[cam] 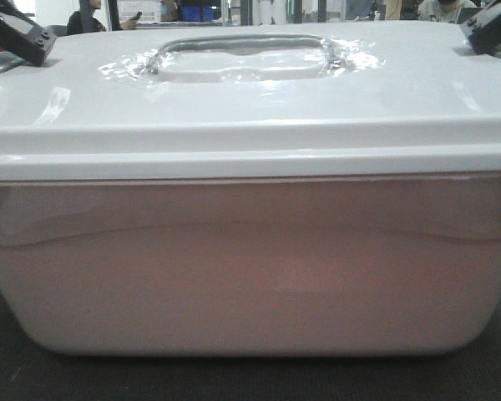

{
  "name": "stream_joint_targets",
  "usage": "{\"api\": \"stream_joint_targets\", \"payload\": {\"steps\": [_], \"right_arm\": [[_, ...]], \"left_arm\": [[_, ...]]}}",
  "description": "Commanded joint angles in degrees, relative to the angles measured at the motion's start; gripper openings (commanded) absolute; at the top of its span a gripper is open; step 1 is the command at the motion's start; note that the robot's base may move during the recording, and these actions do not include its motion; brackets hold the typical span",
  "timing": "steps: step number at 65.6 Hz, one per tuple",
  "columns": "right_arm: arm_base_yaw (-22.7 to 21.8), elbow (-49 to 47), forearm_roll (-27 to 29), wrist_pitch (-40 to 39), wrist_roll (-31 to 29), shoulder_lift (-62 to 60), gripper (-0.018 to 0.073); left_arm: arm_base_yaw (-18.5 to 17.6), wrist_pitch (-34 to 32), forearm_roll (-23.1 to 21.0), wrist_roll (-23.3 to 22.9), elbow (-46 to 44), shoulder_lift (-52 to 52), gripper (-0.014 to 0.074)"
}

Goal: Grab white bin and place on right shelf

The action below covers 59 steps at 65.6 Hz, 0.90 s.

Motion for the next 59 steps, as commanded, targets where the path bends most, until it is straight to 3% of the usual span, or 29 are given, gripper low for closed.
{"api": "stream_joint_targets", "payload": {"steps": [1,30,59], "right_arm": [[0.6,-1.5,9.1,6.0,-2.1,-1.6,0.0361],[0.6,-1.5,9.2,7.0,-2.8,-1.6,0.0361],[0.6,-1.6,11.5,9.4,-9.1,-3.3,0.0363]], "left_arm": [[-0.7,8.3,-6.7,1.9,-1.5,-1.6,0.0241],[-2.7,8.3,-6.8,1.9,-1.5,-2.3,0.0241],[-3.5,8.0,-7.8,3.5,-2.9,-6.5,0.0241]]}}
